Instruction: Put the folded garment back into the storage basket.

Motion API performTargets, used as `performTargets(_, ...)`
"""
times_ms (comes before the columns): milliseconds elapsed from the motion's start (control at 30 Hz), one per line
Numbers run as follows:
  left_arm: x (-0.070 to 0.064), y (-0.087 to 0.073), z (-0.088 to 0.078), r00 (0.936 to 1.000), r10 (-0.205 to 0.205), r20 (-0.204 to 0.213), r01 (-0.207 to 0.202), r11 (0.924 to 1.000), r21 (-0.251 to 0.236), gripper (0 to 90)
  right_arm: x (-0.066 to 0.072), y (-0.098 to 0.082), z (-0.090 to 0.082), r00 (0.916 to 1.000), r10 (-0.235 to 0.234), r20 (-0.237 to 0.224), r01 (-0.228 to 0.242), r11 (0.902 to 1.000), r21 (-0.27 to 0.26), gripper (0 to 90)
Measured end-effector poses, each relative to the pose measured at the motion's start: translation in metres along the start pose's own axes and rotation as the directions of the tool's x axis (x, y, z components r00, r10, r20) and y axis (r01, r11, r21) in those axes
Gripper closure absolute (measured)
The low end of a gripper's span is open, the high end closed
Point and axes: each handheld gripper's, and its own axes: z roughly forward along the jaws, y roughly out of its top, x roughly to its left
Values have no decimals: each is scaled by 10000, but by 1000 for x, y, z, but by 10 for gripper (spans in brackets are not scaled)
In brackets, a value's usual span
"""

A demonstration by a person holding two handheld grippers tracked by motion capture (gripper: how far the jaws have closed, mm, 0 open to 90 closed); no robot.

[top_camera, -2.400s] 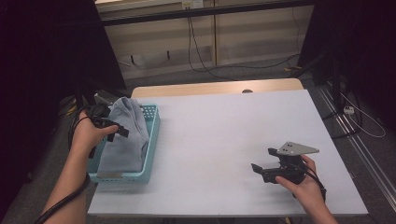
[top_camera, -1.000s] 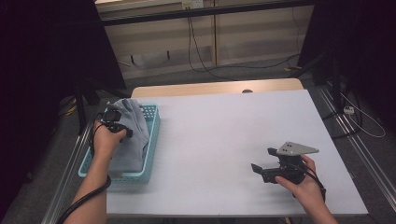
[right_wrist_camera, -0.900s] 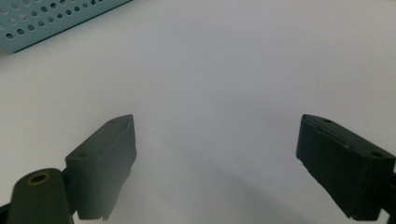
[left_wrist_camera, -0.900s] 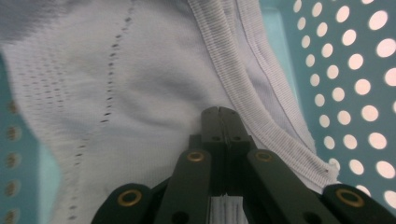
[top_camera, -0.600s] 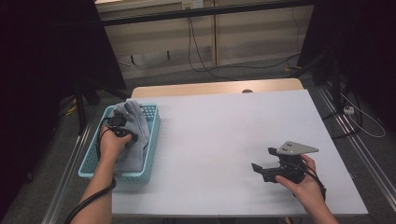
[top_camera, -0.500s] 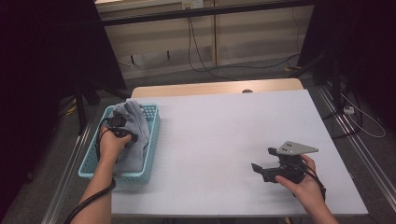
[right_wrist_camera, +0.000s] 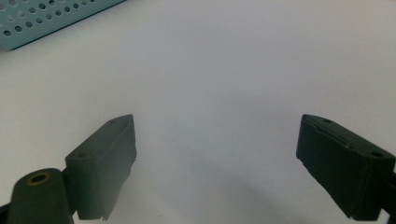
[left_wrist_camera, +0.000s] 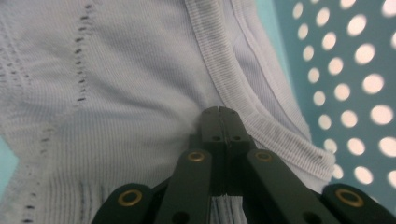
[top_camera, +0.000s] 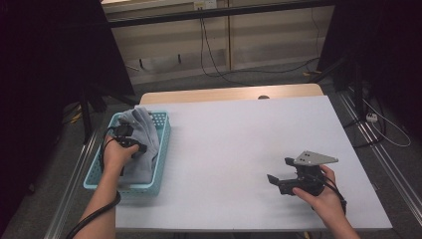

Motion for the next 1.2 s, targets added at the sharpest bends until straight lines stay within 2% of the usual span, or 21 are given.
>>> performTargets(100, 2, 6, -6, 9999, 130, -1, -130, 9999, -74, 900, 0, 0, 1, 10000, 26, -27, -26, 10000, 26, 122)
performTargets(267, 5, 18, -17, 9997, 93, -245, -104, 9989, -448, 900, 1, 1, 3, 10000, -36, -69, 36, 10000, 70, 122)
performTargets(467, 9, 32, -16, 9986, 205, -497, -233, 9981, -568, 900, -2, 1, 6, 10000, 55, -62, -54, 9999, 96, 122)
performTargets(667, 16, 44, -5, 9974, 167, -696, -207, 9982, -571, 900, -4, 0, 9, 9999, 86, -95, -85, 9998, 153, 121)
performTargets(867, 16, 52, 16, 9957, 351, -858, -388, 9984, -421, 900, -7, -1, 14, 9998, 116, -163, -112, 9996, 277, 120)
performTargets(1000, 15, 50, 35, 9969, 256, -740, -272, 9994, -211, 900, -9, -2, 14, 9997, 182, -147, -178, 9995, 268, 120)
performTargets(1033, 15, 48, 39, 9971, 348, -676, -352, 9994, -44, 900, -10, -2, 13, 9997, 184, -134, -180, 9994, 288, 119)
performTargets(1067, 14, 47, 42, 9970, 317, -712, -324, 9994, -86, 900, -10, -2, 13, 9998, 181, -110, -178, 9994, 285, 119)
performTargets(1200, 13, 45, 39, 9972, 207, -724, -230, 9993, -311, 900, -11, -1, 10, 9999, 162, -60, -160, 9997, 201, 116)
